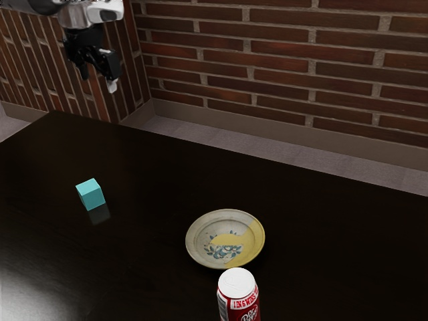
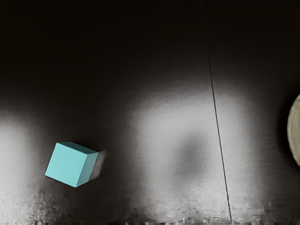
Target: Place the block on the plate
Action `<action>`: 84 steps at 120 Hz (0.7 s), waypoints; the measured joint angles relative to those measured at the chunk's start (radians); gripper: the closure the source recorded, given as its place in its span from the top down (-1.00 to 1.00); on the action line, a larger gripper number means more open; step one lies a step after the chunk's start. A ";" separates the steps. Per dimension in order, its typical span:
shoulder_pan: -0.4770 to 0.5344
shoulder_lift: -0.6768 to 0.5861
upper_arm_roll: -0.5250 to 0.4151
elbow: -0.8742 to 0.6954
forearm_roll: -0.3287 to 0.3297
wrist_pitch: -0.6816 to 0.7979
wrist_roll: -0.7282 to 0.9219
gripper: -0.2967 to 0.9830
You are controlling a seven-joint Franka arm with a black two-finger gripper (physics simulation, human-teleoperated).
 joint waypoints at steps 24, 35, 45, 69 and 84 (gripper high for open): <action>0.049 0.218 0.016 -0.012 -0.021 0.107 0.039 0.53; 0.094 0.280 0.051 -0.040 -0.042 0.178 0.089 0.54; 0.118 0.298 0.067 -0.107 -0.053 0.235 0.134 0.53; 0.220 0.305 0.067 -0.250 -0.067 0.358 0.242 0.54; 0.262 0.310 0.055 -0.314 -0.063 0.429 0.320 0.54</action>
